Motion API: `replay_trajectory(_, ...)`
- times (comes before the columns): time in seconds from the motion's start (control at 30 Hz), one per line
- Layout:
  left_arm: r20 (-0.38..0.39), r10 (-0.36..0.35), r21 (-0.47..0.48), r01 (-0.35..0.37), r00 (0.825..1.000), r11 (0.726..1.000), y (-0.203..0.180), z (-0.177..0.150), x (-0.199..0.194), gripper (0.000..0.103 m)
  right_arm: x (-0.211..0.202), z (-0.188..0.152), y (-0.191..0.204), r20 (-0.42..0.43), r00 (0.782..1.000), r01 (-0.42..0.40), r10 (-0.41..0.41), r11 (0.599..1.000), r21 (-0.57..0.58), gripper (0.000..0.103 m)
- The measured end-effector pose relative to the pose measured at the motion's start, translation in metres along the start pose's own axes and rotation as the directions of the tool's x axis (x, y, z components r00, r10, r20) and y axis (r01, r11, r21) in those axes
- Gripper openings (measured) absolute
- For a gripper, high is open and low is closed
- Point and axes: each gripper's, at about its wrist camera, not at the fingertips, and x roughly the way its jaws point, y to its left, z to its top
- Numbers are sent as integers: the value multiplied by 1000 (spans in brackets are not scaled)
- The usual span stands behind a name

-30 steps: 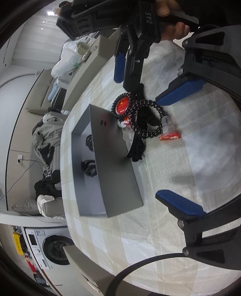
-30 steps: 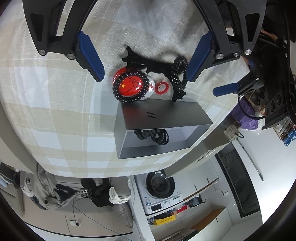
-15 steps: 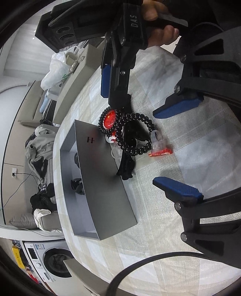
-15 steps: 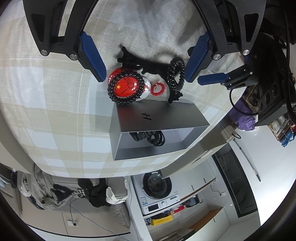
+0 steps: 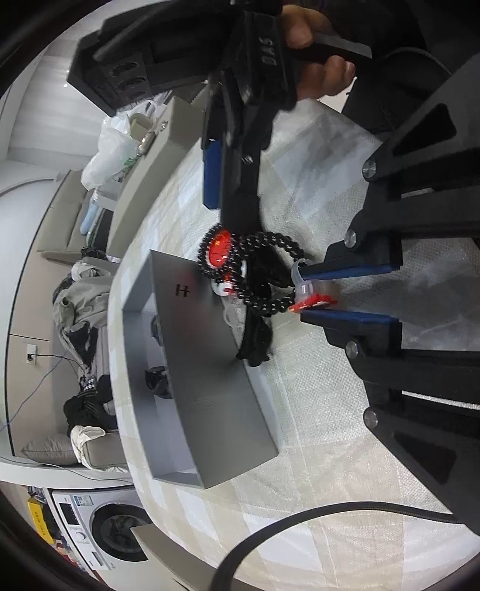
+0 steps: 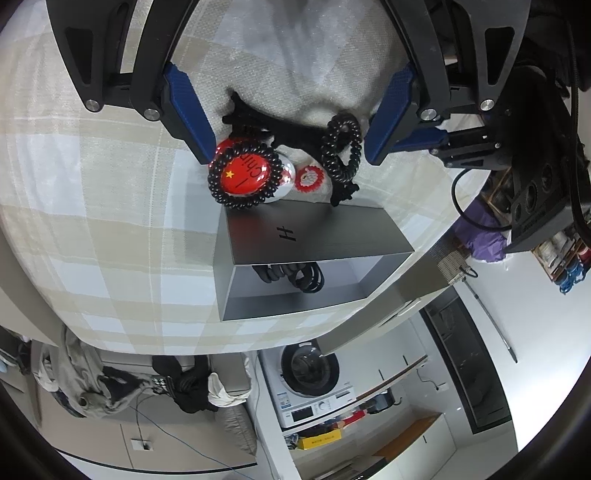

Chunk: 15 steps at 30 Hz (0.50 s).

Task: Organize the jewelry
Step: 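Grasp the red-and-clear plastic clip with the left tool while the right tool grasps the coiled black bracelet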

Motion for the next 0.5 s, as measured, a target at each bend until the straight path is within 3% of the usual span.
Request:
replay_trajectory(0.27,52,25,-30,-24,998,999,7,4,-7,11,8,-3,17,-28,998,-49,48,997,-51,44)
replay_trajectory(0.5,75,43,-71,-38,996,997,16,7,-9,11,18,-3,21,-44,999,-35,32,997,-67,29)
